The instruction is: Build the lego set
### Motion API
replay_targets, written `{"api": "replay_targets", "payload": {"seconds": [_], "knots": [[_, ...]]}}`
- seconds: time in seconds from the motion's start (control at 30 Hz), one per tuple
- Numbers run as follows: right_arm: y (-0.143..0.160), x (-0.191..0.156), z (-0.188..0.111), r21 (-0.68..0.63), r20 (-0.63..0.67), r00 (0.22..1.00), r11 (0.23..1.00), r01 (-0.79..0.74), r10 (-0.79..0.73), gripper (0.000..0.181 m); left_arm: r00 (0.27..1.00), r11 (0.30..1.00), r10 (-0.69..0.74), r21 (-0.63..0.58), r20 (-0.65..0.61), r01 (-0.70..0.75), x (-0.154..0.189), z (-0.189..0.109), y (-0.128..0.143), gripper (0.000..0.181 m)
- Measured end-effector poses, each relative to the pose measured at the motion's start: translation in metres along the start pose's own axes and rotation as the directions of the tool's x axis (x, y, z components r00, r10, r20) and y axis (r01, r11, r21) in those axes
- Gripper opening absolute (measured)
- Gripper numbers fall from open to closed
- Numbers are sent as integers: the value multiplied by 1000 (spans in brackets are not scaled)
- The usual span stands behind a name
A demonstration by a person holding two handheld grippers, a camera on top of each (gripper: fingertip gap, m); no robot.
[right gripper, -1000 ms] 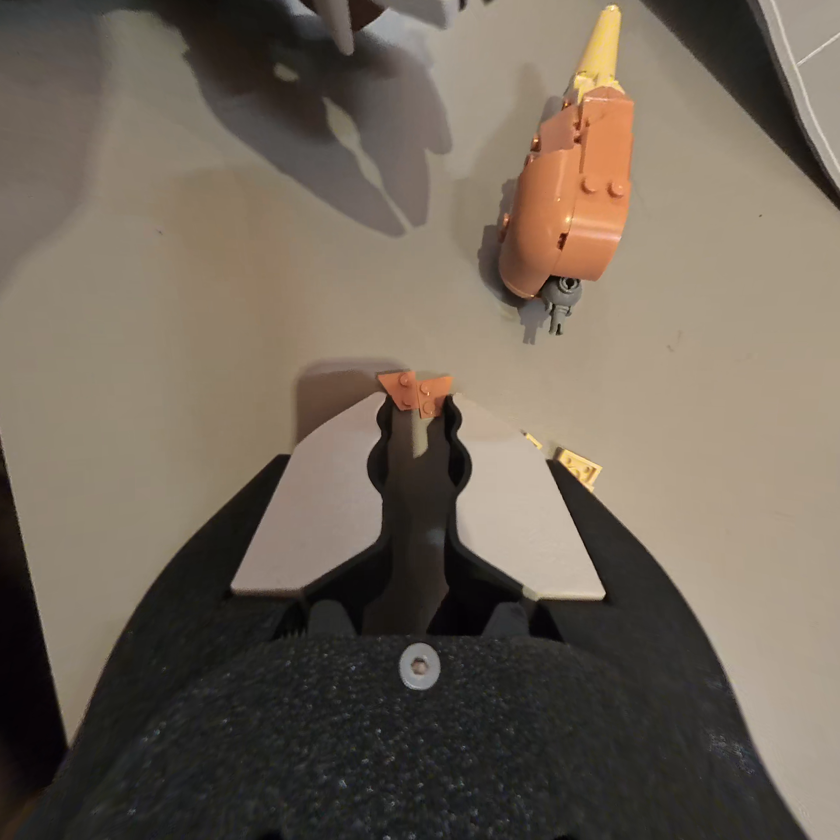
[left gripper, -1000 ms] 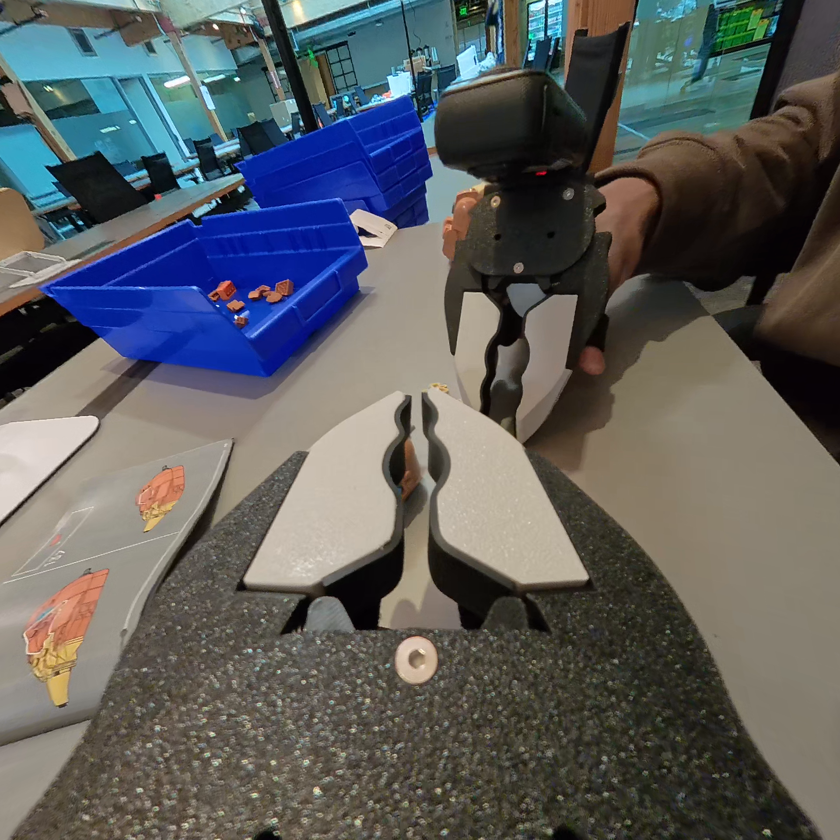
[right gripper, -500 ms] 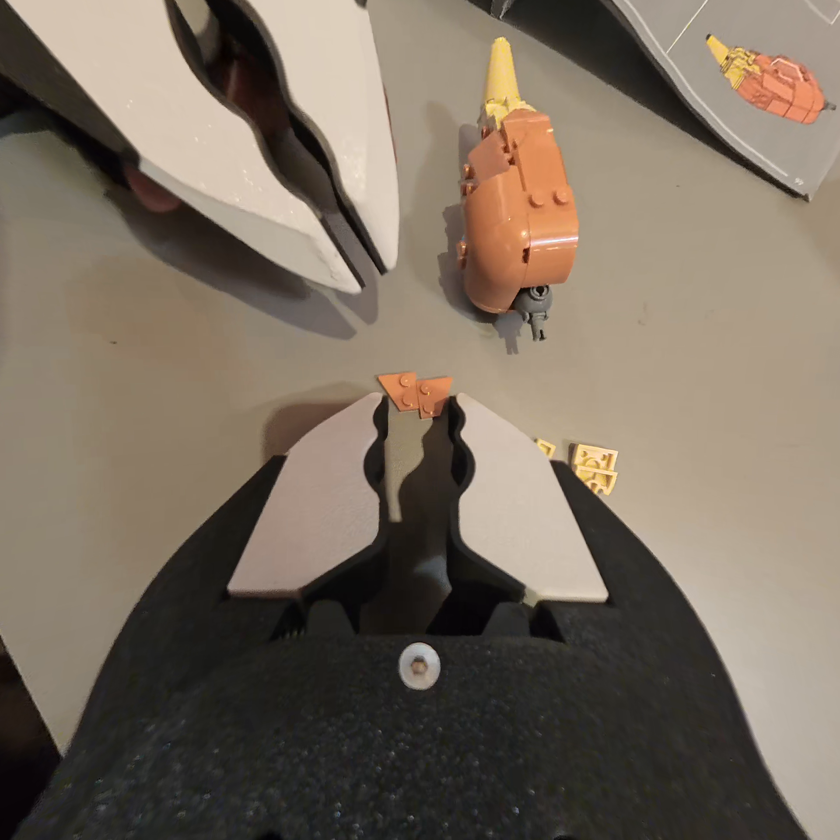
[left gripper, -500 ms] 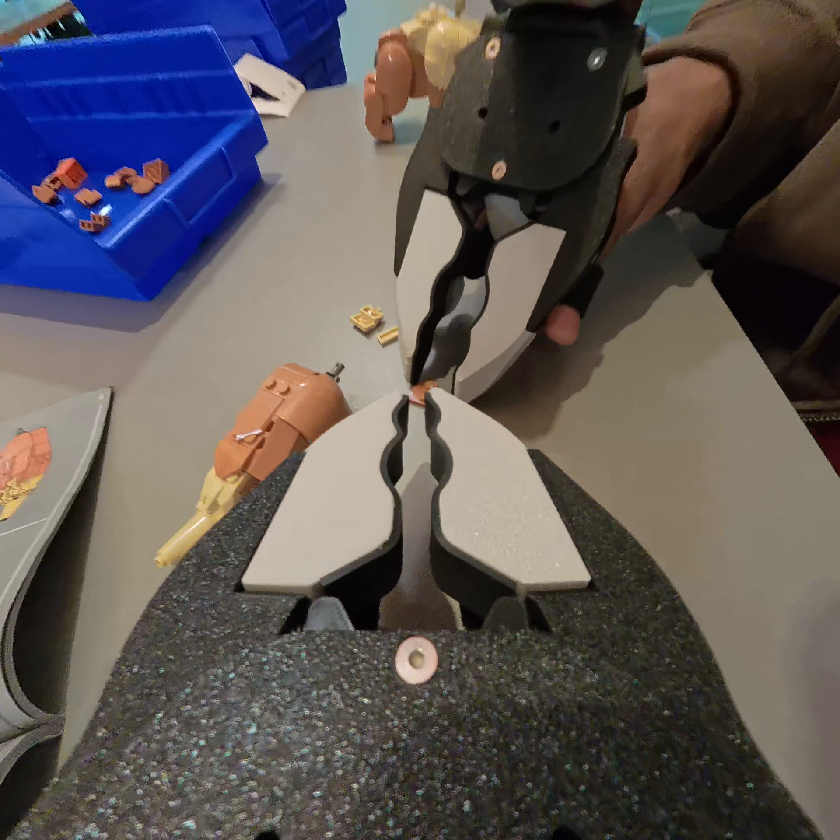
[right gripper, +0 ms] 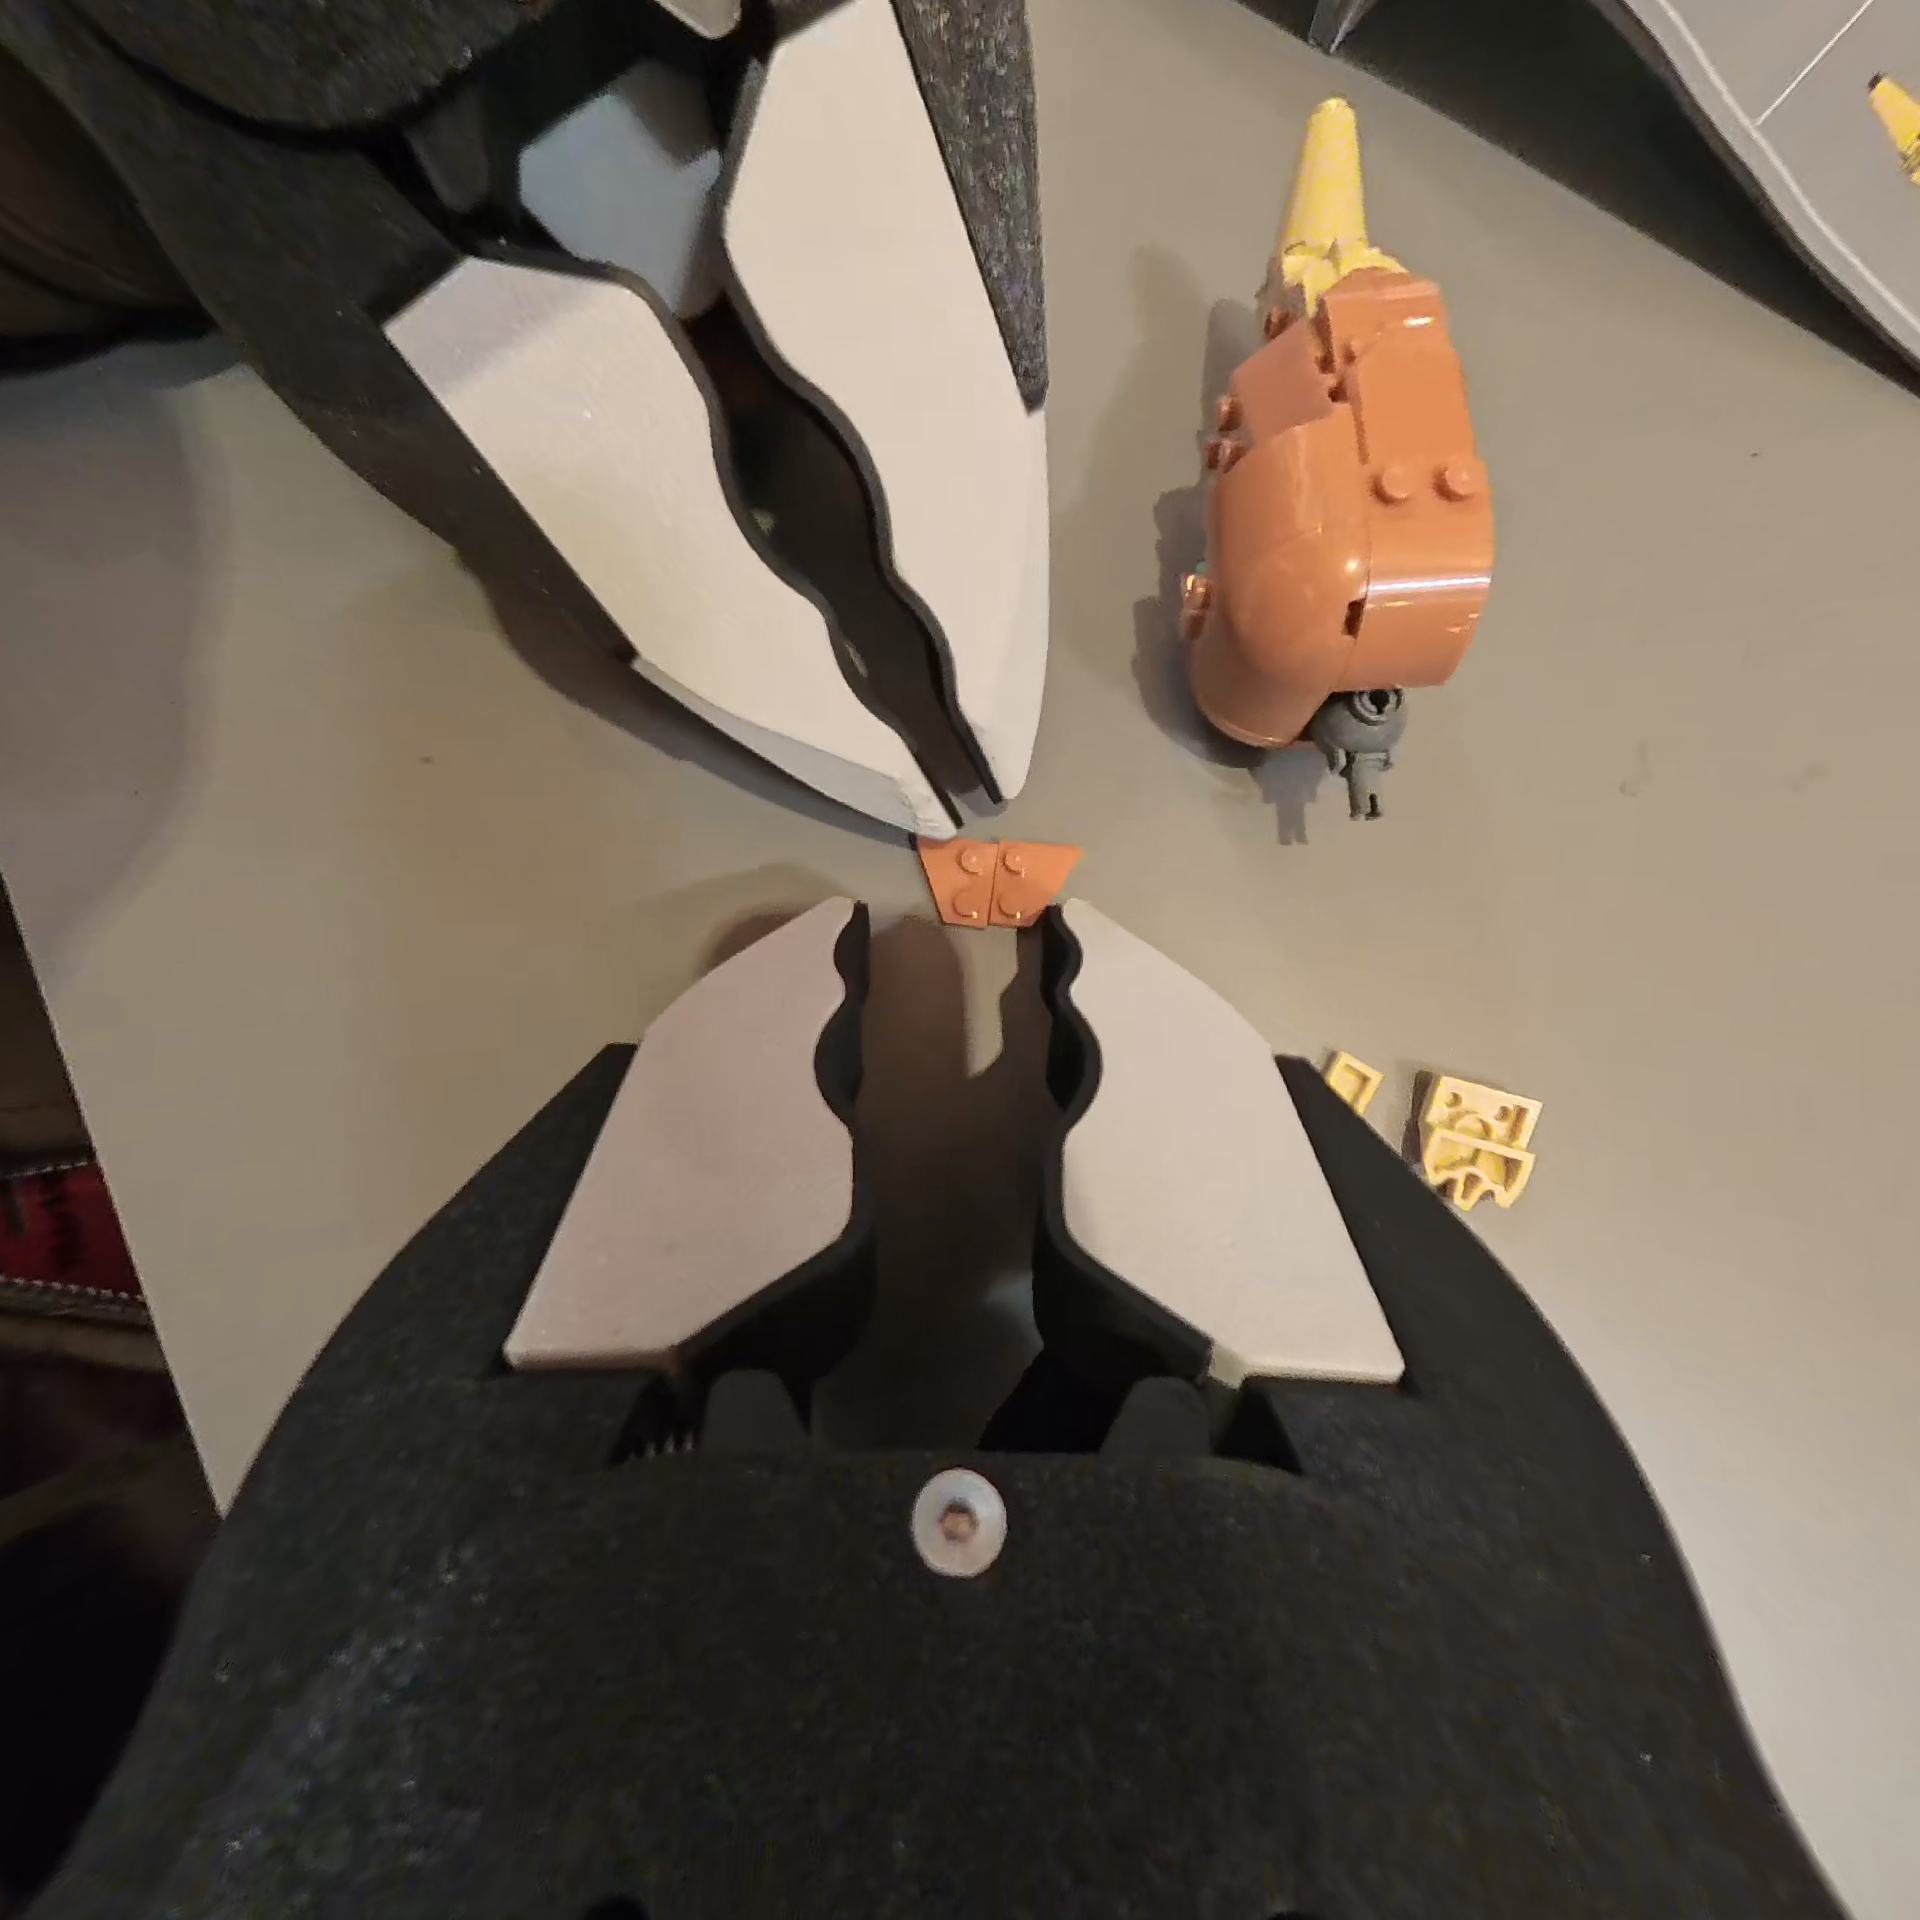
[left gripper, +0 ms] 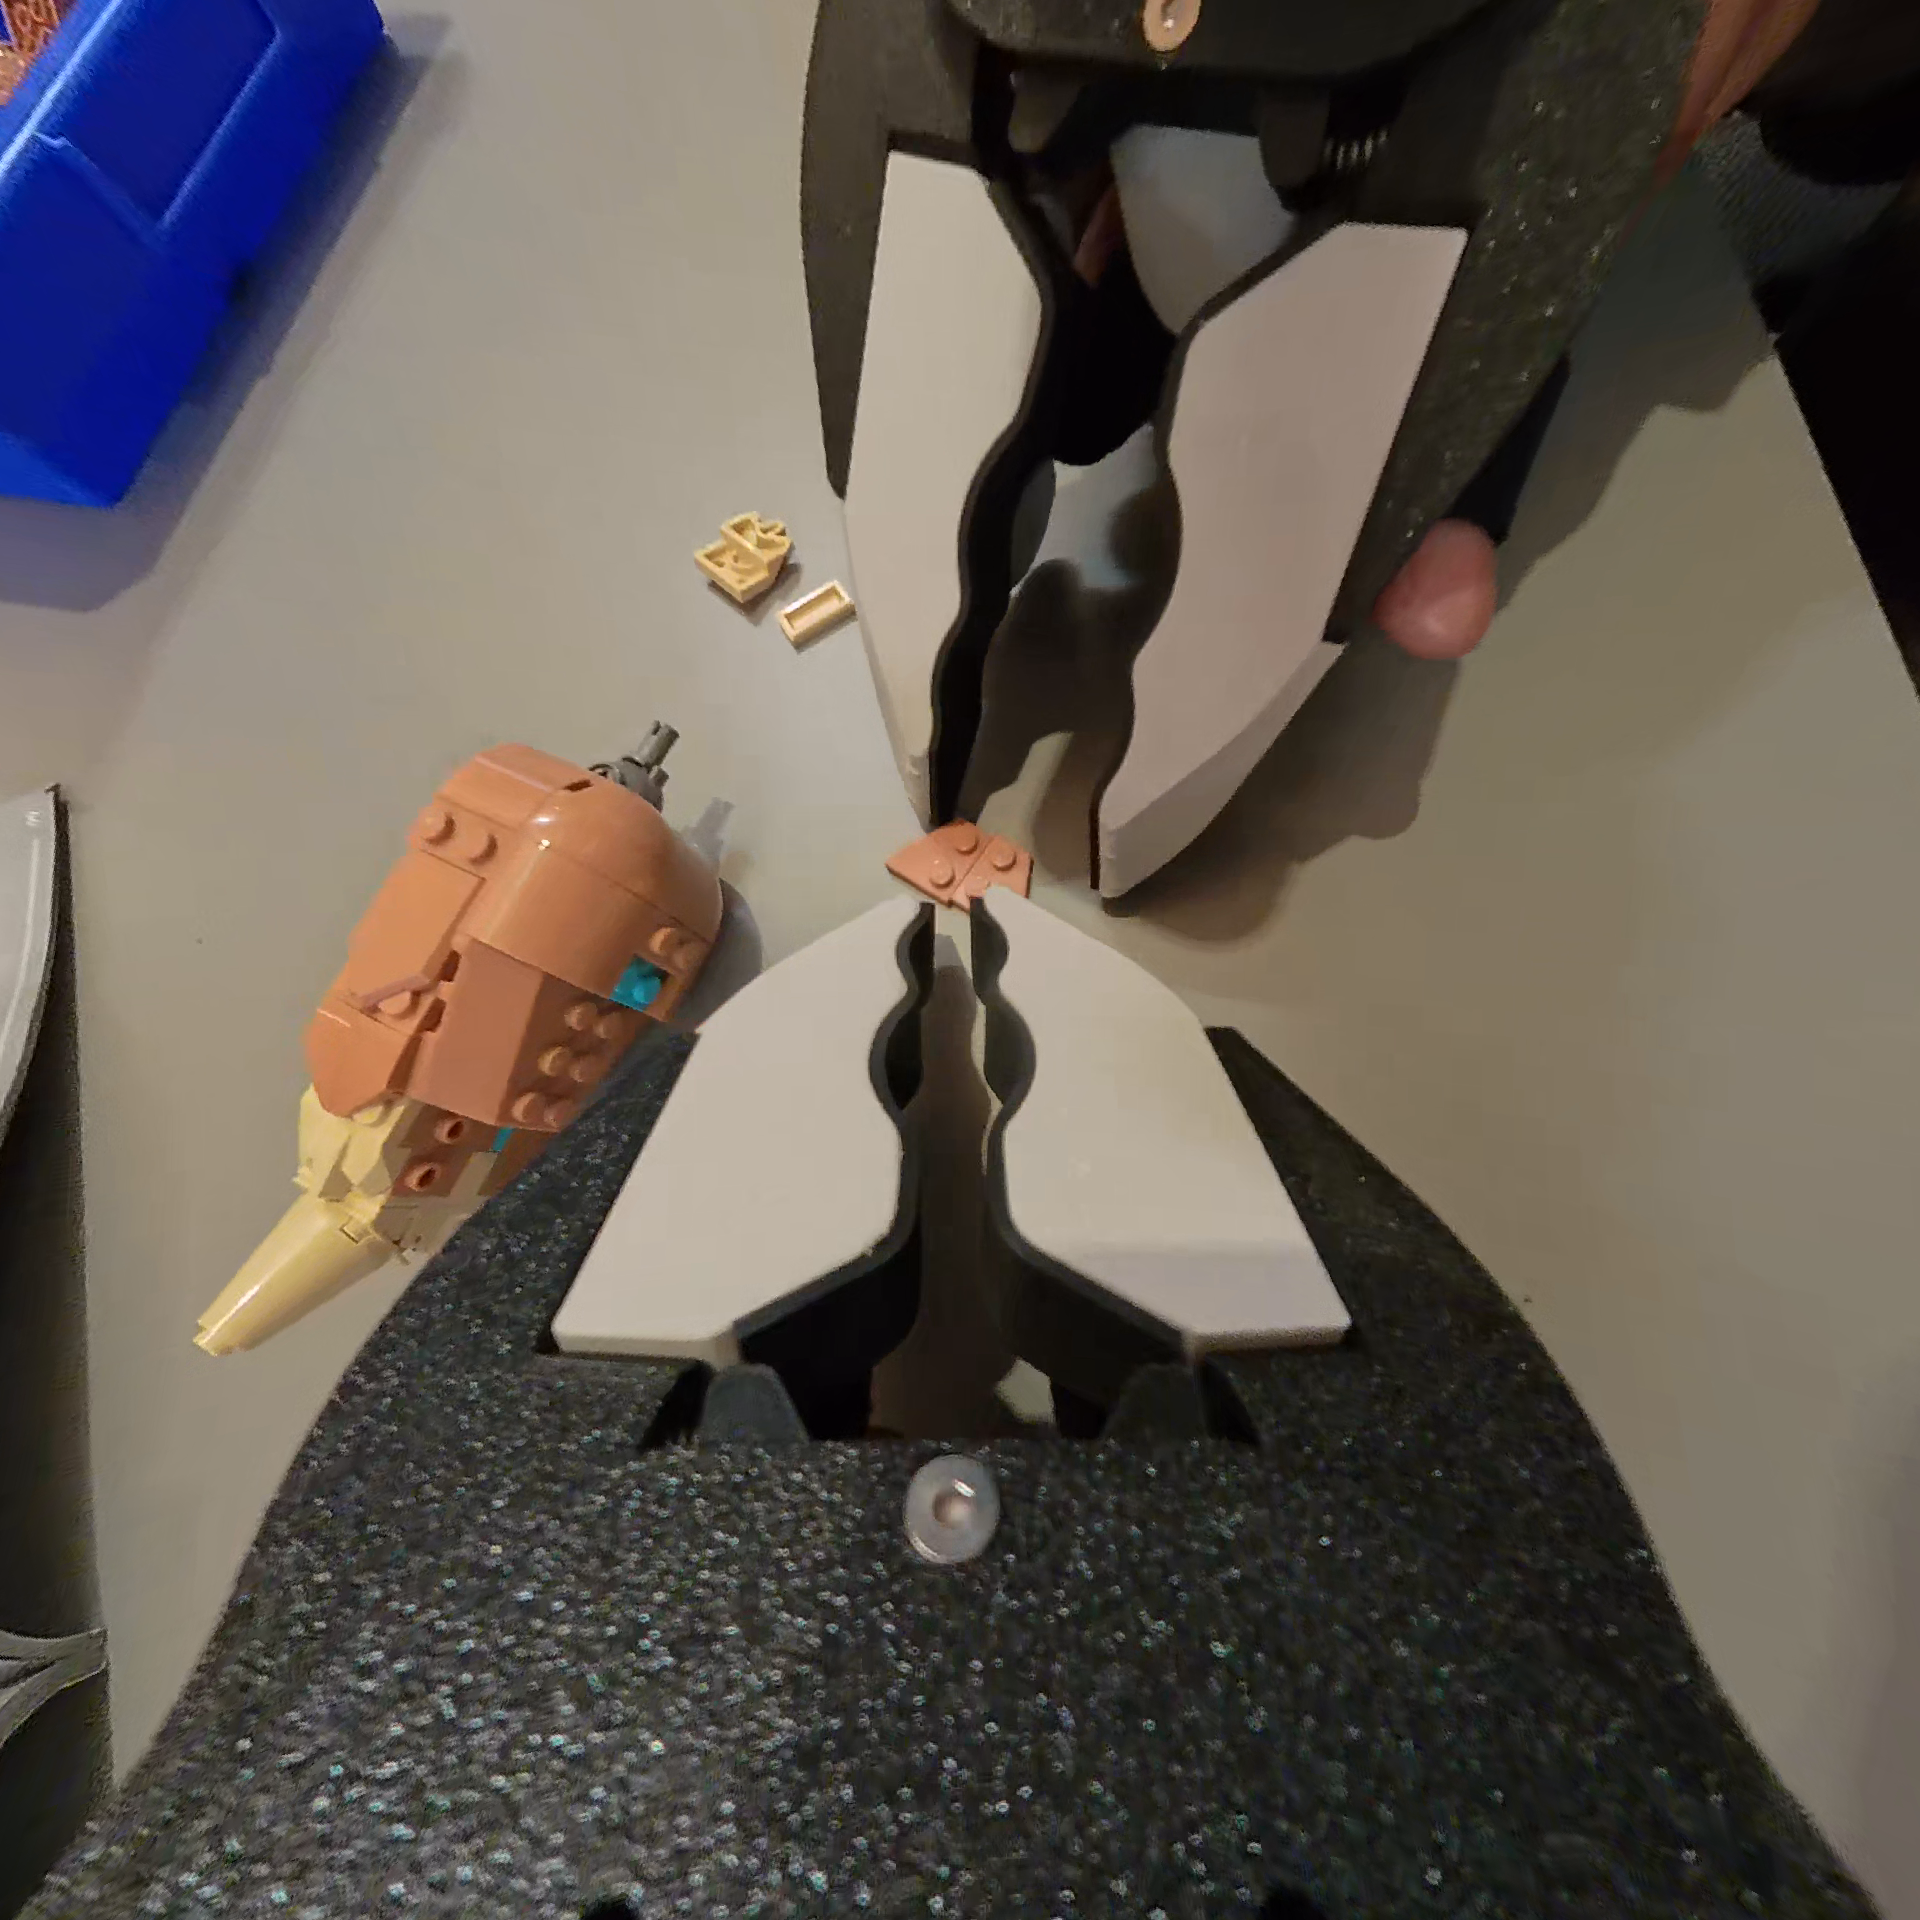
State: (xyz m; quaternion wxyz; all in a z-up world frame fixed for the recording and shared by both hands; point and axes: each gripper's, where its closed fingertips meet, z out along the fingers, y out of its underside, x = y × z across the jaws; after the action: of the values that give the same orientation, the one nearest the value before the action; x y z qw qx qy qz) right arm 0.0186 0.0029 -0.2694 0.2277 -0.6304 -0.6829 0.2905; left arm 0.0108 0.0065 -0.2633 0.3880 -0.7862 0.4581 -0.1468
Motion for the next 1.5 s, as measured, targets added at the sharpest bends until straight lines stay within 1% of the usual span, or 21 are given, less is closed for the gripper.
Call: {"api": "replay_targets", "payload": {"seconds": [0.03,0.1,0.17,0.2,0.27,0.37,0.6,0.77,0.9,0.97,1.03,1.13,1.2,1.27,1.37,1.43,1.5], "knots": [[1,1,-1,-2,-3,1000,1000,8,-8,33,1000,1000,3,0,-1,-3,0,0,0,7],[2,6,-6,1,-18,999,999,37,-37,34,1000,1000,5,9,-1,-5,1,-1,-1,7],[6,22,-16,2,-66,997,999,45,-44,34,1000,1000,2,16,-1,-2,1,-2,-1,7],[8,32,-22,2,-90,995,1000,30,-30,33,1000,1000,-2,17,-5,2,1,-2,-2,7],[15,45,-29,-5,-99,995,1000,-7,7,29,1000,1000,-2,13,-11,3,3,-1,-2,7],[20,53,-29,-27,-117,993,1000,-16,12,26,1000,1000,5,0,-9,-5,3,1,0,7],[21,61,-25,-61,-178,984,998,-8,-3,21,1000,999,-24,41,-5,24,0,-4,-4,7],[23,61,-24,-66,-170,985,997,-31,19,11,1000,998,-28,53,-4,29,-1,-5,-5,7],[23,61,-24,-53,-158,987,997,-50,41,9,999,997,-38,72,-4,39,-2,-7,-6,7],[20,60,-26,-24,-147,987,998,-65,60,9,998,994,-55,91,-6,55,-4,-9,-8,7],[13,56,-30,33,-114,990,996,-85,88,8,997,990,-76,115,-11,77,-6,-12,-10,7],[-13,39,-40,205,24,992,971,-123,121,9,994,981,-109,156,-24,112,-9,-16,-14,7],[-32,26,-48,327,124,984,931,-165,130,8,990,970,-135,199,-48,142,-9,-20,-19,7],[-50,15,-57,442,223,966,870,-217,127,8,981,946,-170,262,-91,188,-9,-25,-28,7],[-69,-1,-69,556,380,920,770,-314,101,8,961,894,-218,359,-169,266,-9,-35,-41,7],[-77,-5,-73,602,426,900,716,-353,86,8,940,845,-244,424,-237,326,-9,-44,-51,8],[-82,-6,-76,635,445,893,681,-366,66,8,914,787,-255,482,-314,385,-8,-54,-60,8]]}}
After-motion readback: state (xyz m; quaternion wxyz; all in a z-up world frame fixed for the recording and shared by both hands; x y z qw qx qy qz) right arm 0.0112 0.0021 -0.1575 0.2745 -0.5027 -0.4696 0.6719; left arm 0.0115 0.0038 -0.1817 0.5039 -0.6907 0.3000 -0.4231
